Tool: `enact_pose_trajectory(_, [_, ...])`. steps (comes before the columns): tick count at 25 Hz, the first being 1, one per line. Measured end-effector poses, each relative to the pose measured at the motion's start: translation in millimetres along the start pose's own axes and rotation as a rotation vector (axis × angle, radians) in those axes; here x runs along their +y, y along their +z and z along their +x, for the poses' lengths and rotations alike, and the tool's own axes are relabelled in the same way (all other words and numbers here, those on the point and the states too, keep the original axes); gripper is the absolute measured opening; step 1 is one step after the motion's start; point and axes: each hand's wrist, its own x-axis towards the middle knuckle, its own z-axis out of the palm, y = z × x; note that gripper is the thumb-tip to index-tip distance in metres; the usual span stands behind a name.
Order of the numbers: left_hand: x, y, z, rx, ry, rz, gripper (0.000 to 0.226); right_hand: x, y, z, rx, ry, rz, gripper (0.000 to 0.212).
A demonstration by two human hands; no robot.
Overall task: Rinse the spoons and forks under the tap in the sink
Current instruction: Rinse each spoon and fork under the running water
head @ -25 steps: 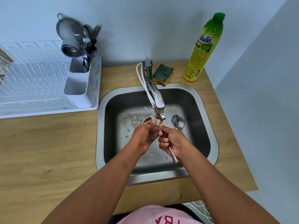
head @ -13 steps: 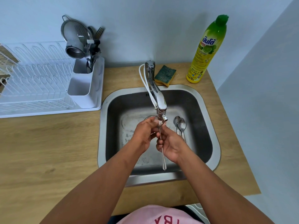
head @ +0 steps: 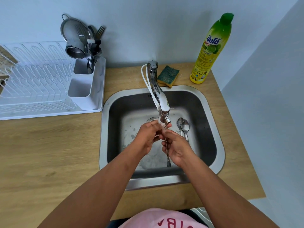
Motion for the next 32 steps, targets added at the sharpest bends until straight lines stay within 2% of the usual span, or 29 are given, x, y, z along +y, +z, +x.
enact_pose_trajectory(5, [-1.6,-3.2,6.6,0.118,-0.052,-0.083,0.028,-6.2,-4.5,0.3,-0.004,-0.033,-0.077,0.027])
enact_pose_trajectory(10, [4.3,-4.0,5.7,0.069,-0.036,-0.097,0.015,-2.5,-8.2,1.1,-0.113,0.1,-0.079,0.04])
enact_pose_trajectory(13, [6.0,-4.2,4.5,0.009,-0.023,-0.122,0.018,-0.7,-12.6,3.4,-0.1,0.121,-0.114,0.029])
enact_pose_trajectory(16, [3.9,-2.5,2.2,0.002,0.012,-0.012,0.021,2.9,-15.9,4.8,-0.015,0.081,-0.119,0.021])
enact_pose_trajectory(19, [-2.5,-1.5,1.1,0.039,0.077,0.061,0.022,7.7,-14.4,6.7,0.08,0.012,-0.123,0.012])
enact_pose_trajectory(22, [-7.6,-1.8,1.9,0.121,0.144,0.122,0.02,9.6,-9.4,6.8,0.083,-0.031,-0.071,0.002])
enact_pose_trajectory(24, [-10.3,-3.0,3.6,0.182,0.139,0.163,0.018,8.2,-8.1,6.5,0.068,-0.045,0.01,0.007])
enact_pose_trajectory(26, [-12.7,-4.8,4.9,0.174,0.094,0.139,0.021,5.8,-8.5,5.8,0.063,-0.066,0.052,0.011])
enact_pose_trajectory(29, [-15.3,-3.8,6.9,0.168,0.08,0.097,0.024,3.1,-11.5,3.6,0.085,-0.134,-0.147,0.006])
enact_pose_trajectory(32, [-18.5,-4.1,9.4,0.243,0.136,0.127,0.013,-0.3,-13.0,-0.1,0.046,-0.203,-0.36,0.012])
